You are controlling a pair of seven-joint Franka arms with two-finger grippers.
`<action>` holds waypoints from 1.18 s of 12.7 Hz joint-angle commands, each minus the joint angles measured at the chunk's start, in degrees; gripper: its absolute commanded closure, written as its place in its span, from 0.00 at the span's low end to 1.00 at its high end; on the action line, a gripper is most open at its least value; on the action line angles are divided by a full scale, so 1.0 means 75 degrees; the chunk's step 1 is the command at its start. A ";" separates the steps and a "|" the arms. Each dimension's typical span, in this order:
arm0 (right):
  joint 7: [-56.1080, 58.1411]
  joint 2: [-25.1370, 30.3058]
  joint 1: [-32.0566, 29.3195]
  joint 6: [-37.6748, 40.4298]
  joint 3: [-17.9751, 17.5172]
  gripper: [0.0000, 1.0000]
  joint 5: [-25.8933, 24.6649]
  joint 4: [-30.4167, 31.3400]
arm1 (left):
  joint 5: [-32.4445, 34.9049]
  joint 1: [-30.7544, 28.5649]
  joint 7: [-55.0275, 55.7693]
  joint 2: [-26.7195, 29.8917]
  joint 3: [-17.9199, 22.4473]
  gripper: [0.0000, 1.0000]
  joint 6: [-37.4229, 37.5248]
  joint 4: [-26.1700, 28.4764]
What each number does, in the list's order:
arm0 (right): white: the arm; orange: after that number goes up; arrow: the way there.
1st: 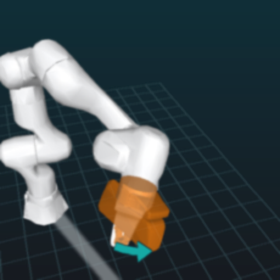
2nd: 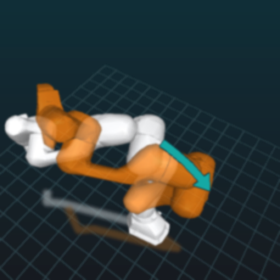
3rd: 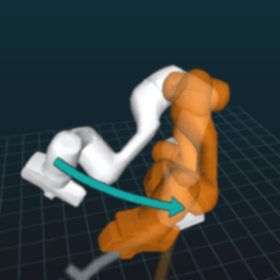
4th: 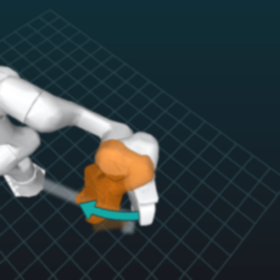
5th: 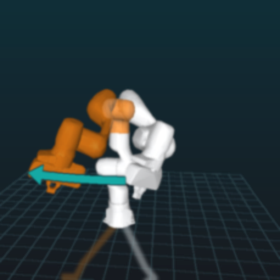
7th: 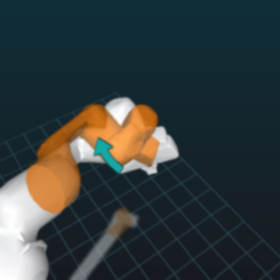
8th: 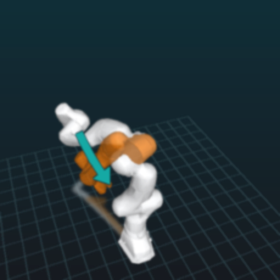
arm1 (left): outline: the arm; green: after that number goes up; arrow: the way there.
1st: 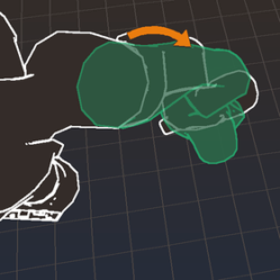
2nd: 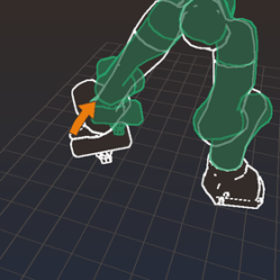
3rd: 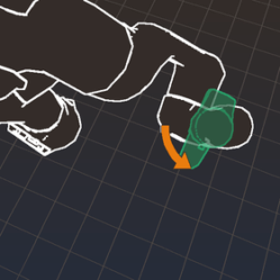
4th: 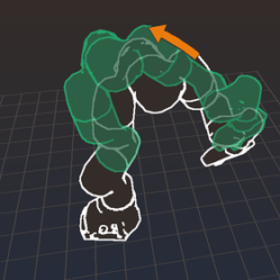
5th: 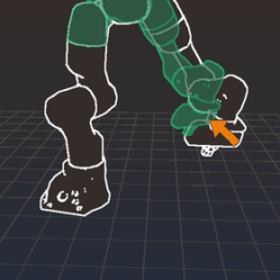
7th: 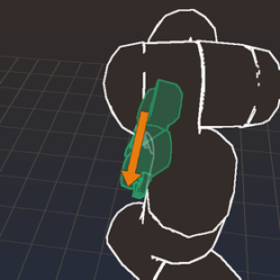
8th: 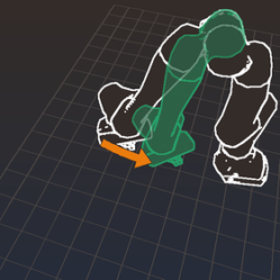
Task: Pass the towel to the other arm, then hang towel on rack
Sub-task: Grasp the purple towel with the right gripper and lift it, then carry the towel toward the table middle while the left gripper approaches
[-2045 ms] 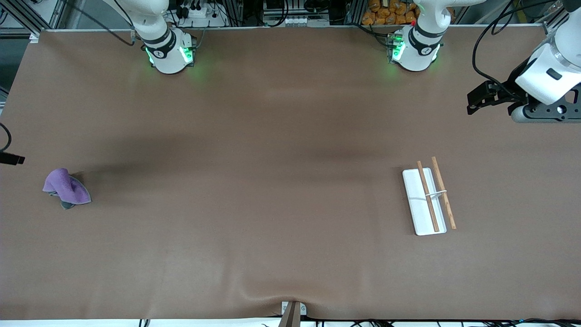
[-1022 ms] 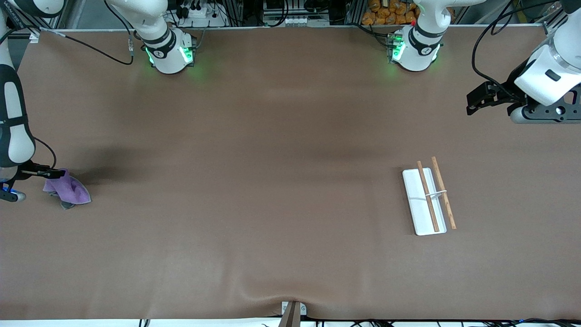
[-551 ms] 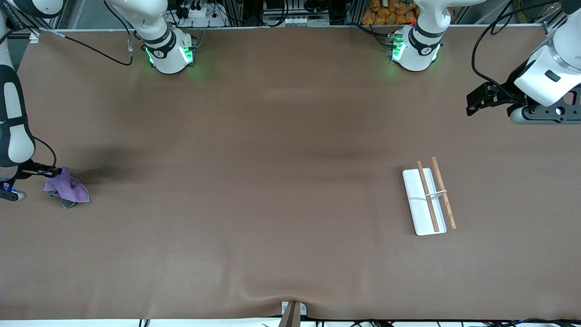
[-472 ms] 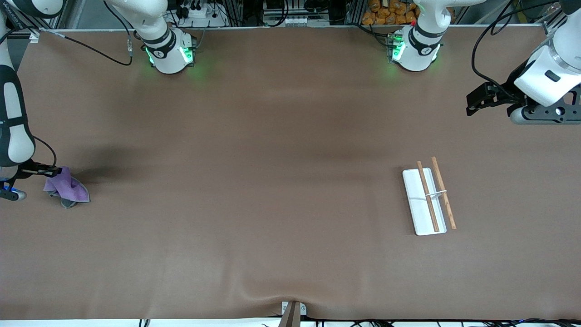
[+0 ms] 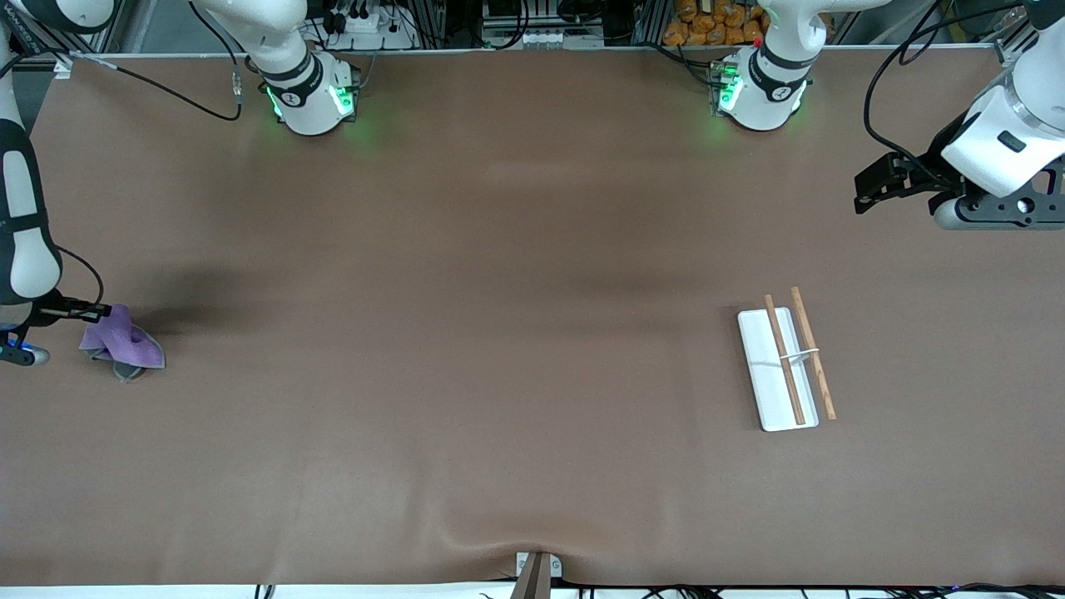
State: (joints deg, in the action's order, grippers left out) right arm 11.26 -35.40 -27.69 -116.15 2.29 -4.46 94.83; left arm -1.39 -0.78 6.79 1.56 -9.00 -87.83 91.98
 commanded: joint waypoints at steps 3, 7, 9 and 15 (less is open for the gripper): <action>0.0104 0.0196 0.0070 0.1335 -0.0176 1.00 0.0161 -0.0583 | 0.0010 -0.0095 -0.0120 0.0084 -0.0043 0.00 -0.0066 0.0122; -0.1216 0.0605 0.0795 0.4146 -0.0187 1.00 0.0220 -0.1521 | 0.0010 -0.0095 -0.0120 0.0073 -0.0043 0.00 -0.0066 0.0169; -0.2223 0.1061 0.1241 0.5227 -0.0176 1.00 0.0837 -0.1581 | 0.0010 -0.0095 -0.0120 0.0073 -0.0031 0.00 -0.0066 0.0181; -0.7329 0.1427 0.2531 0.6861 -0.0211 1.00 0.4465 -0.1968 | 0.0010 -0.0107 -0.0120 0.0084 -0.0031 0.00 -0.0066 0.0251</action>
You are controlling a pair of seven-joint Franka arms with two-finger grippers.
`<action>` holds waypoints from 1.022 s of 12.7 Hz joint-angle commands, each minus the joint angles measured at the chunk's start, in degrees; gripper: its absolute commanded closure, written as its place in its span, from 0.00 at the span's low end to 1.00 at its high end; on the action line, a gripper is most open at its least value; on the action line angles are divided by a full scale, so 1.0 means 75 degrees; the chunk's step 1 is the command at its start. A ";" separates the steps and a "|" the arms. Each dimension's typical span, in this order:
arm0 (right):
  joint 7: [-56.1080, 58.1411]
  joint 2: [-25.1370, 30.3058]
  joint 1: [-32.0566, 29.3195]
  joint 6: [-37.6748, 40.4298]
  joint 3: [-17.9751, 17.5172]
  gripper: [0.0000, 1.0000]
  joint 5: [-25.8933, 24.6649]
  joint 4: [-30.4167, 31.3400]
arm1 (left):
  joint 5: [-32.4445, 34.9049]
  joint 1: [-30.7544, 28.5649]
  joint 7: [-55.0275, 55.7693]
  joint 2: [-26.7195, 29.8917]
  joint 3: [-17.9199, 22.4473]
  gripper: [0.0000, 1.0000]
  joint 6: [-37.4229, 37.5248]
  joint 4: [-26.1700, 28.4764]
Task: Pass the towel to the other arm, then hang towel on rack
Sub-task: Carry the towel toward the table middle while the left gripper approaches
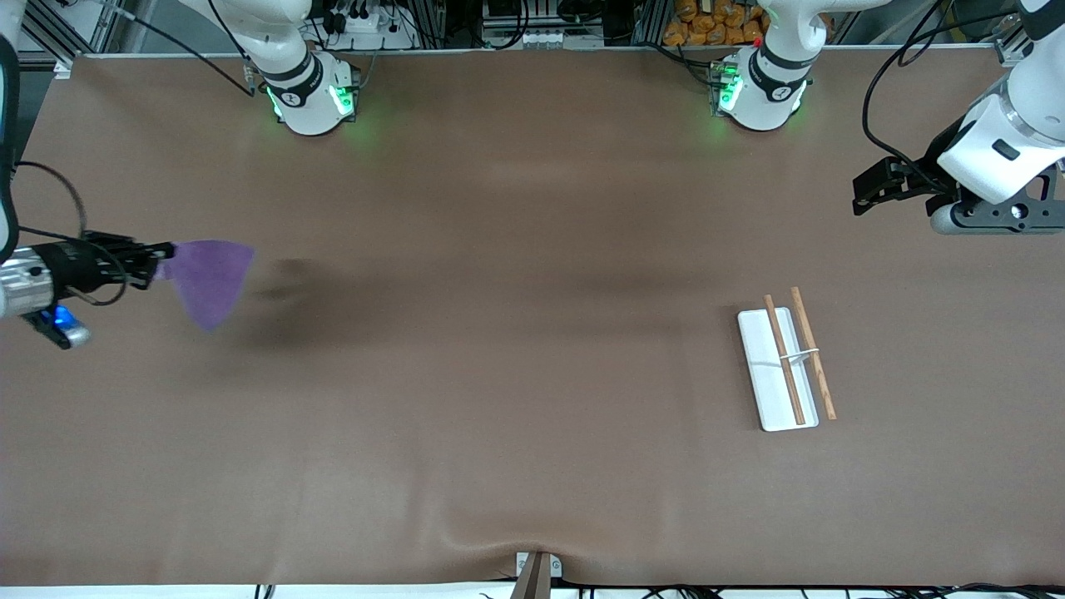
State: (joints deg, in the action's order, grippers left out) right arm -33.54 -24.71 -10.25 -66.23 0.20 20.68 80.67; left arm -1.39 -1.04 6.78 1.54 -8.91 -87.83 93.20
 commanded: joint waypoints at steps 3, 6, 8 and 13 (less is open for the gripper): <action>-0.3094 0.0014 0.0836 -0.0039 0.0090 1.00 0.2655 -0.0092 | 0.0009 -0.0084 -0.0119 0.0087 -0.0019 0.00 -0.0055 0.0089; -0.4933 0.0084 0.1668 -0.1361 0.0102 1.00 0.3684 -0.0103 | 0.0009 -0.0095 -0.0119 0.0076 -0.0031 0.00 -0.0066 0.0089; -0.6104 0.0084 0.2370 -0.2402 0.0102 1.00 0.4214 -0.0092 | 0.0009 -0.0107 -0.0119 0.0076 -0.0031 0.00 -0.0066 0.0124; -0.8487 -0.0009 0.4668 -0.5894 0.0102 1.00 0.4239 0.0002 | 0.0009 -0.0107 -0.0119 0.0052 -0.0031 0.00 -0.0055 0.0136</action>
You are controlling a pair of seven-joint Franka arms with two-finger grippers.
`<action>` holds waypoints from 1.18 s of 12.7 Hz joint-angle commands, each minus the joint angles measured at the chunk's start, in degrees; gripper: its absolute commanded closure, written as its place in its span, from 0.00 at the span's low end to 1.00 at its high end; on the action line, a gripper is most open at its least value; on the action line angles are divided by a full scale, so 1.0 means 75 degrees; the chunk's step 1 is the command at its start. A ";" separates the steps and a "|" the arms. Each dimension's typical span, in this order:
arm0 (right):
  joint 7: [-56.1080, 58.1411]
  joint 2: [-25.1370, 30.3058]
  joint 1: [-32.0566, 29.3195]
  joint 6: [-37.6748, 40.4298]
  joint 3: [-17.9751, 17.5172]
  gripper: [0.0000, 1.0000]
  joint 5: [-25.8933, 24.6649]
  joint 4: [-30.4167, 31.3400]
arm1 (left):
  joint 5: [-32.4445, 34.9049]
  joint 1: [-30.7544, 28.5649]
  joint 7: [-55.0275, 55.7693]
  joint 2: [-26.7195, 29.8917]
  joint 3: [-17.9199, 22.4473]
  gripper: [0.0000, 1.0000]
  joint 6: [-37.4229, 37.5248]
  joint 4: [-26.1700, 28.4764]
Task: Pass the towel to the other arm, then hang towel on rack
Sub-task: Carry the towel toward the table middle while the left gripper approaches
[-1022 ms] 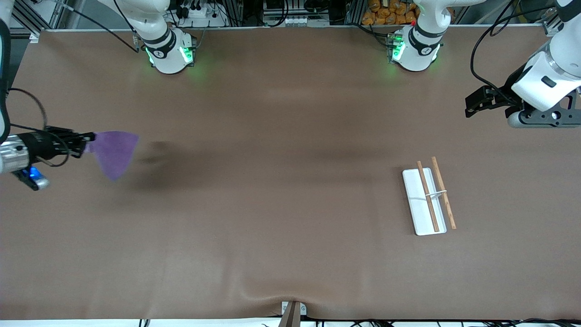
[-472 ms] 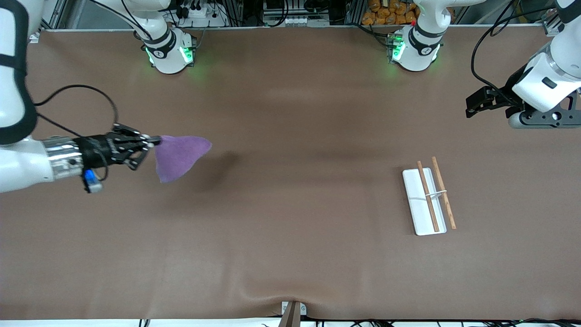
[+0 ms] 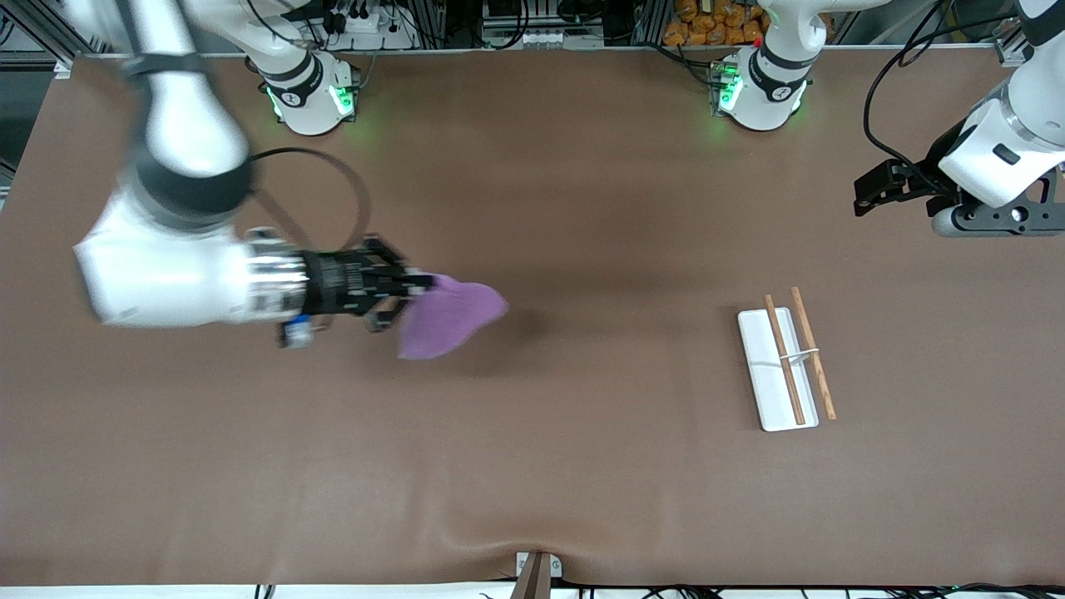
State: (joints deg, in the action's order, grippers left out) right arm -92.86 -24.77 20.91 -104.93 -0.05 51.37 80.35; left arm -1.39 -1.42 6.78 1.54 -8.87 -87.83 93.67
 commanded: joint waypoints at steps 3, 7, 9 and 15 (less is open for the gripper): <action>-0.1059 -0.0154 0.1147 -0.2527 0.0136 1.00 0.0879 0.0044 | -0.0002 -0.0033 -0.0038 -0.0216 -0.0060 0.00 -0.0055 0.0061; -0.1025 -0.0797 0.2237 -0.5097 0.0136 1.00 0.1623 0.0032 | -0.0131 -0.0022 0.0150 -0.0930 -0.0060 0.00 -0.0113 -0.0056; -0.1094 -0.0916 0.2403 -0.5636 0.0136 1.00 0.1646 0.0009 | -0.0411 0.0013 0.0465 -0.1188 -0.0060 0.00 -0.0521 -0.0056; -0.1025 -0.0940 0.2438 -0.5639 0.0148 1.00 0.1576 0.0055 | -0.1712 -0.0092 0.1108 -0.1787 0.0022 0.00 -0.1576 -0.0056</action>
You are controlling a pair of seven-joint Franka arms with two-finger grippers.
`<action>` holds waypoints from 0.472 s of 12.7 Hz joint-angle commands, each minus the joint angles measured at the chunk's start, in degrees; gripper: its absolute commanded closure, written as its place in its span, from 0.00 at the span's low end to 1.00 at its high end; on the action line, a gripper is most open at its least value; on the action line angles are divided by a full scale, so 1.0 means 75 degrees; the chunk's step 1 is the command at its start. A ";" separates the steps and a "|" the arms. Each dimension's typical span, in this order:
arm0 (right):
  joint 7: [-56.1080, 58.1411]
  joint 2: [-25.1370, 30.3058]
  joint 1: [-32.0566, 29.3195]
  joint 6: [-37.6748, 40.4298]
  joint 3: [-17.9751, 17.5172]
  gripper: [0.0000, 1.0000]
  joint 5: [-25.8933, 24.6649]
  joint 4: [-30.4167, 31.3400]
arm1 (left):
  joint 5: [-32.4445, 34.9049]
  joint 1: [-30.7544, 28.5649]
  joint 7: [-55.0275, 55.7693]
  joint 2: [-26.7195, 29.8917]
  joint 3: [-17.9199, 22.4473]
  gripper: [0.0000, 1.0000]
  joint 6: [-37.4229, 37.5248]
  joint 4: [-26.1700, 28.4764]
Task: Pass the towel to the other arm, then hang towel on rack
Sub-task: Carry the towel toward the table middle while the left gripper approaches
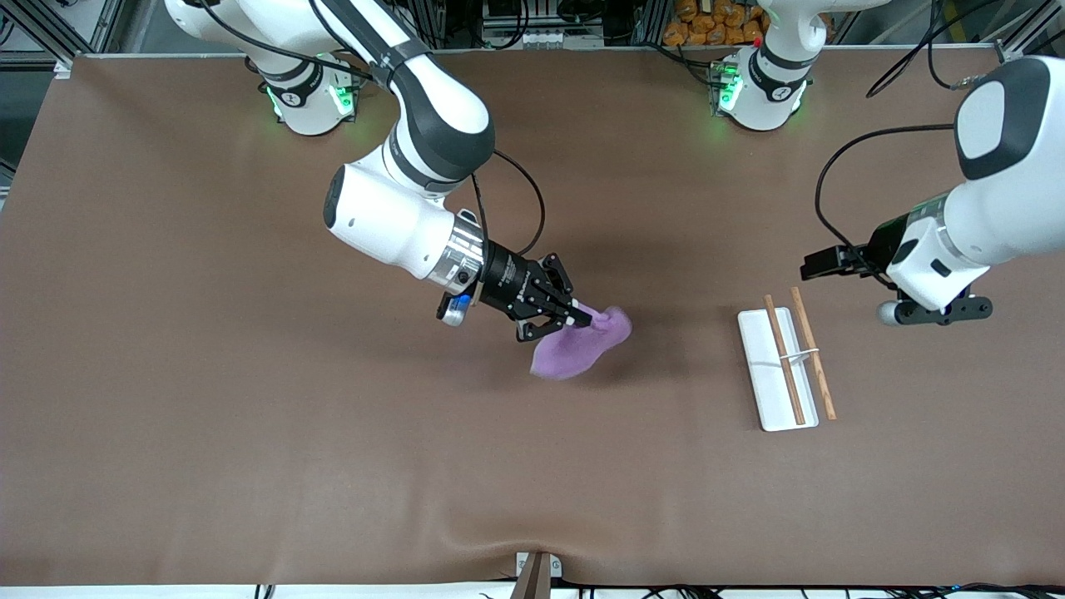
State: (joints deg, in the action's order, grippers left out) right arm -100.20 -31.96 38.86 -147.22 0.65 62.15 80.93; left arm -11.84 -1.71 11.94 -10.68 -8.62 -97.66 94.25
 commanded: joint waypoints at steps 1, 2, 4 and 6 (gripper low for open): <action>-0.0058 0.0019 0.0046 0.0000 0.0054 1.00 0.0104 -0.0021 | -0.0413 -0.0053 0.0761 -0.0263 -0.0023 0.00 -0.0465 -0.0145; -0.0070 0.0019 0.0046 0.0000 0.0054 1.00 0.0092 -0.0021 | -0.0611 -0.0053 0.1251 -0.0357 -0.0011 0.00 -0.0618 -0.0134; -0.0058 0.0007 0.0046 0.0012 0.0054 1.00 0.0081 -0.0021 | -0.0812 0.0028 0.2236 -0.0591 -0.0023 0.00 -0.0864 -0.0134; -0.0070 -0.0017 0.0046 0.0012 0.0054 1.00 0.0081 -0.0032 | -0.0836 0.0076 0.3255 -0.0825 -0.0093 0.00 -0.1063 -0.0134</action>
State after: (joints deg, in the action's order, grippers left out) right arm -100.20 -31.98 38.86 -147.11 0.67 62.15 80.93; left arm -17.10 -1.47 29.87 -15.01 -8.79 -104.25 94.24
